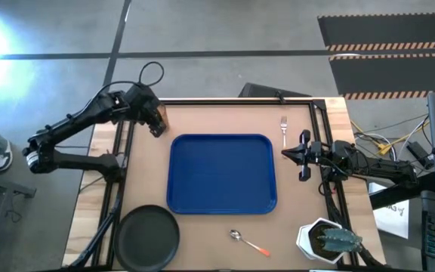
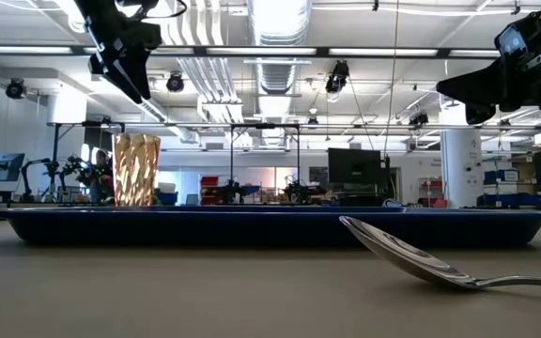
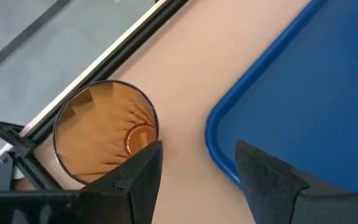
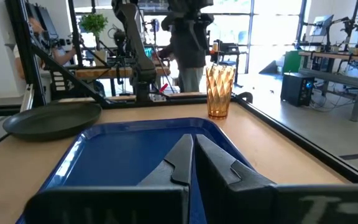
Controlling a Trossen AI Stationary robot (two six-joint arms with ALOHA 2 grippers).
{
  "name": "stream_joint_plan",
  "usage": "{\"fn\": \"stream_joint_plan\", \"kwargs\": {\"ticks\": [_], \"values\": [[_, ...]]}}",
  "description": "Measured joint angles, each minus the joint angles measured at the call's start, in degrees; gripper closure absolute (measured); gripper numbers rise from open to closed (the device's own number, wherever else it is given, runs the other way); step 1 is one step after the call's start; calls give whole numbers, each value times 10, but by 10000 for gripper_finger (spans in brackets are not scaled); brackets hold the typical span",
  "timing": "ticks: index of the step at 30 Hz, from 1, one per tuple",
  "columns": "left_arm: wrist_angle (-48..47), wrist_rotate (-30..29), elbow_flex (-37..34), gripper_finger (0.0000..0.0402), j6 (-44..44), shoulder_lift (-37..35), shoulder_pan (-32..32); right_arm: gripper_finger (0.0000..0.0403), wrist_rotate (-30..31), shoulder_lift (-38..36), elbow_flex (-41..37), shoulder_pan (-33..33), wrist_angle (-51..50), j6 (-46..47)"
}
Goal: Pick and place plate/cup/fork/spoon on tray
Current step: Put the glass cup on the blue tray
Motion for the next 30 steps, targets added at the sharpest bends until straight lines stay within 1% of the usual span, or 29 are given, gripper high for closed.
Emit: {"fn": "stream_joint_plan", "kwargs": {"ticks": [9,12,16,19,22,26,28,30], "values": [[0,21,0,217,-30,-3,0,394,9,0,0,0,1,-19],[0,36,0,217,-33,-3,0,394,9,0,0,0,2,7],[-9,47,0,217,-59,4,0,394,10,0,0,0,23,28],[-16,47,-5,217,-59,15,0,394,10,0,0,0,46,72],[-17,25,-17,217,-44,34,0,394,11,0,0,0,58,103],[-17,-30,-23,217,-8,68,1,394,10,0,0,0,58,130],[-17,-53,-21,217,13,88,1,394,10,0,0,0,58,149],[-15,-63,-11,217,26,104,1,394,10,0,0,0,58,168]]}}
